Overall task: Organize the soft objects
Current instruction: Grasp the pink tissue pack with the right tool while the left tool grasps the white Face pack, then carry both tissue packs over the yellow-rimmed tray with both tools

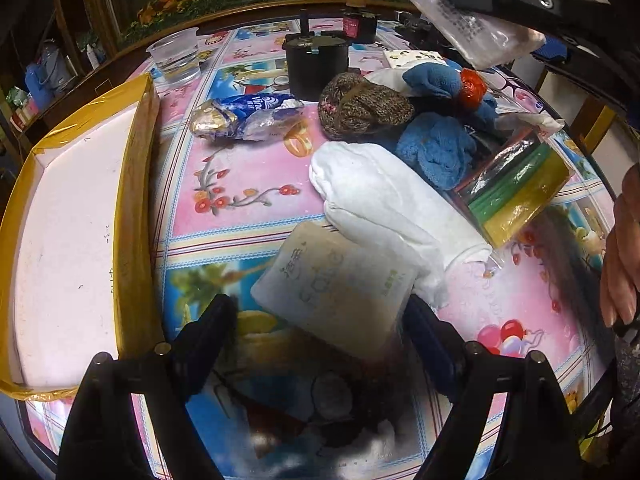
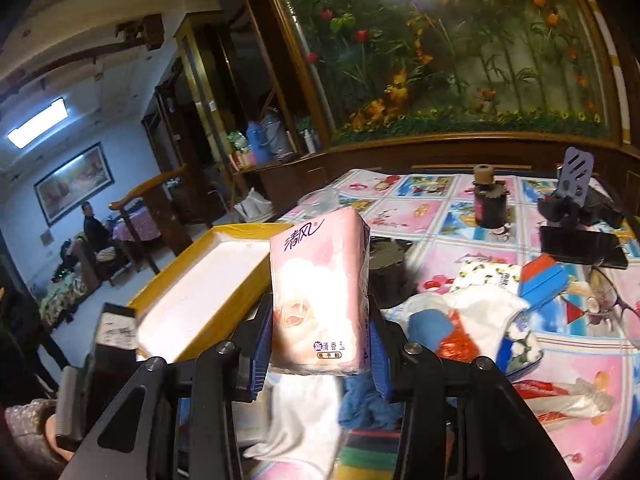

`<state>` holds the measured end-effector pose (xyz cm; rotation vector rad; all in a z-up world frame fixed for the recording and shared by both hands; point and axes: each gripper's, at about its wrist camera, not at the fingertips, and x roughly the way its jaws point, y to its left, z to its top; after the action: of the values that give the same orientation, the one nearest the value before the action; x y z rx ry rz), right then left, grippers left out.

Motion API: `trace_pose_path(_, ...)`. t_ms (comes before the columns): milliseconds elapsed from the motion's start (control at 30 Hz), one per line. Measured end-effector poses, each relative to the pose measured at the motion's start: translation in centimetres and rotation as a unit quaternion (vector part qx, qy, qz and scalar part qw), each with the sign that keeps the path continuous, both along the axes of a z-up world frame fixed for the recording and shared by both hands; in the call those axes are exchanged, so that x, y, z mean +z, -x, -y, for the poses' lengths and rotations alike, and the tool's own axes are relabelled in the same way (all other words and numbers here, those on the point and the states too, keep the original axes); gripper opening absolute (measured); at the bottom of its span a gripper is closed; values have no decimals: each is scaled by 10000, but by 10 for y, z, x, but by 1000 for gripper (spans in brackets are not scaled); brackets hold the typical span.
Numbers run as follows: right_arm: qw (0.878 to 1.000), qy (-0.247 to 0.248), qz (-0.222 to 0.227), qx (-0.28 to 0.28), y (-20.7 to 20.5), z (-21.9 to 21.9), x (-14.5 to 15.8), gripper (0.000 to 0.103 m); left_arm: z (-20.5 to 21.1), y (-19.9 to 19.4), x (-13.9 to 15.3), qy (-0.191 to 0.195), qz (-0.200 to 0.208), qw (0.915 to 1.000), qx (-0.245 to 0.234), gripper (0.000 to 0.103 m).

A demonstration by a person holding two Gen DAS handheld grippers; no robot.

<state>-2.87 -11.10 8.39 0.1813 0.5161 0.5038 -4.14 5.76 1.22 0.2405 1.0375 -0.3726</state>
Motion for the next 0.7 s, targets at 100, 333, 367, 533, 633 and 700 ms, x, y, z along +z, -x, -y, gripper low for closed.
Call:
trace_pose_path(100, 9999, 18, 100, 102, 7, -6, -1, 45, 8, -1, 1, -61, 17, 9999, -113, 86)
trace_pose_path(333, 9998, -93, 122, 124, 11, -5, -1, 45, 15, 5, 4, 37, 46, 9996, -277, 74)
trace_pose_path(367, 9998, -103, 113, 115, 11, -5, -2, 45, 13, 7, 6, 101, 43, 9996, -271, 74)
trace_pose_path(533, 9999, -90, 108, 64, 14, -4, -1, 45, 1, 9, 19, 442, 116, 9988, -170, 74)
trace_pose_path(633, 9999, -59, 89, -7, 13, -4, -2, 45, -11, 9, 32, 685, 237, 9973, -71, 74)
trace_pose_path(700, 10000, 16, 58, -62, 10, -4, -5, 45, -22, 10, 41, 831, 324, 9960, 17, 74)
